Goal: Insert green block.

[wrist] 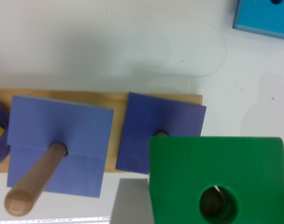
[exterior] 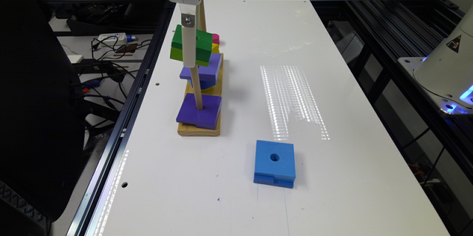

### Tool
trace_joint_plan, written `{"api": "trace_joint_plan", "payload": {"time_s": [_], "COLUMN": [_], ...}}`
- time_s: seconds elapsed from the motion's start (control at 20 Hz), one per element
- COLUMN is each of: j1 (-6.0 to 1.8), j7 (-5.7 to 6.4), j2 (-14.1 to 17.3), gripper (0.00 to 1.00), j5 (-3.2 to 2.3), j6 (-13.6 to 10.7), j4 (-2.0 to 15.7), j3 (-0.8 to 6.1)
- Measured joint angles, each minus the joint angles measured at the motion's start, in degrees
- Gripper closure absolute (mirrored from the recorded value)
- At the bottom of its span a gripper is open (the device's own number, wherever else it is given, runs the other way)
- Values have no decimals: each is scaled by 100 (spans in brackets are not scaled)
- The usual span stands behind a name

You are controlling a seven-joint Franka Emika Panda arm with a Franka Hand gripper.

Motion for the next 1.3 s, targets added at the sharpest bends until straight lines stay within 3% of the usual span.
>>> {"api": "trace_joint_plan", "payload": {"time_s": [1.3], "j1": [-1], "j7": [0], "j2": [168], "gripper": [100], "j5": [-50], "j6": [115], "j4": [33], "j3": [-4]}}
